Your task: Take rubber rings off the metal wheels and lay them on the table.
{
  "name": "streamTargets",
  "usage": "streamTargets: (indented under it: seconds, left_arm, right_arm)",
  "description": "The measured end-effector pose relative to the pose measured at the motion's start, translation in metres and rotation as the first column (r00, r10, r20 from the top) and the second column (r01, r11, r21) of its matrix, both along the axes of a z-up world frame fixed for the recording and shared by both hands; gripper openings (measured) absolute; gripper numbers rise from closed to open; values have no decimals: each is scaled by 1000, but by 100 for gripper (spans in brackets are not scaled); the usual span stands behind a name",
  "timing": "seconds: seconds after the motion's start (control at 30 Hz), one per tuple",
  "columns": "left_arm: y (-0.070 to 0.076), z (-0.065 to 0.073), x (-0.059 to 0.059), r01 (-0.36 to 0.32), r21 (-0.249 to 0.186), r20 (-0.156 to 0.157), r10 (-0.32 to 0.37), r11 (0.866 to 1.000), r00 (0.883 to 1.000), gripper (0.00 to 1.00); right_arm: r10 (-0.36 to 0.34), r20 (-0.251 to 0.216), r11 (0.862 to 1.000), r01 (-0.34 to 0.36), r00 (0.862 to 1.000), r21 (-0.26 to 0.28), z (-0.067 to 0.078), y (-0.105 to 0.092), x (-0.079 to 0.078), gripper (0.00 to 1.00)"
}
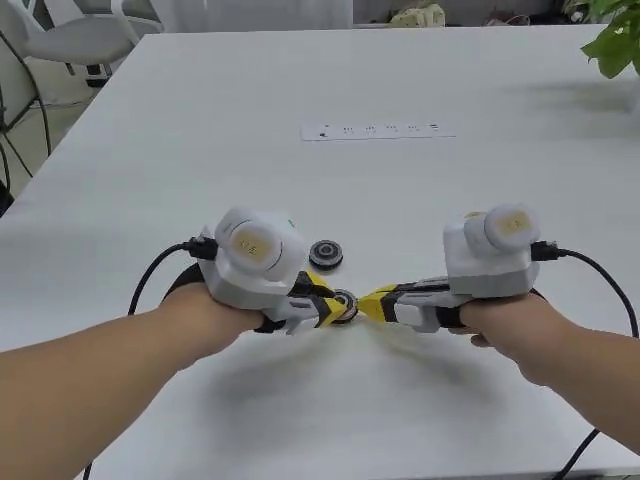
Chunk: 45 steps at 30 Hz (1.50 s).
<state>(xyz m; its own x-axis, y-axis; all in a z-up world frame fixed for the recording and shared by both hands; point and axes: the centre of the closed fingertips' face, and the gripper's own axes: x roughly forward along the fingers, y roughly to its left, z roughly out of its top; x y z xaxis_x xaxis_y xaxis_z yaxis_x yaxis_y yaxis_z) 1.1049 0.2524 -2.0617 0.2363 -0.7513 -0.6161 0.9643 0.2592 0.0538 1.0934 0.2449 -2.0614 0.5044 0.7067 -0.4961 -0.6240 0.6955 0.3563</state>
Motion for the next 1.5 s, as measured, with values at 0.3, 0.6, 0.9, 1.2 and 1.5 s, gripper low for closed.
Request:
streamTargets:
  seconds: [0.3,0.6,0.9,1.2,1.5]
  left_arm:
    - [0,0,-1,-1,6,4,1,1000,1000,6]
    - [0,0,-1,-3,12,7,3,1000,1000,6]
    - [0,0,-2,8,17,8,-9,1000,1000,6]
    - [-1,0,-2,12,14,3,-12,1000,1000,6]
    - [-1,1,-2,22,10,13,-22,1000,1000,7]
  right_arm:
    - [4,12,1000,-4,1000,-3,3,3,-2,0]
    - [5,13,1000,-6,1000,5,4,5,0,0]
    - [20,31,999,-21,999,26,8,12,2,0]
    - [28,53,999,-29,998,25,7,9,4,0]
    - [28,62,1000,-29,998,6,4,8,5,0]
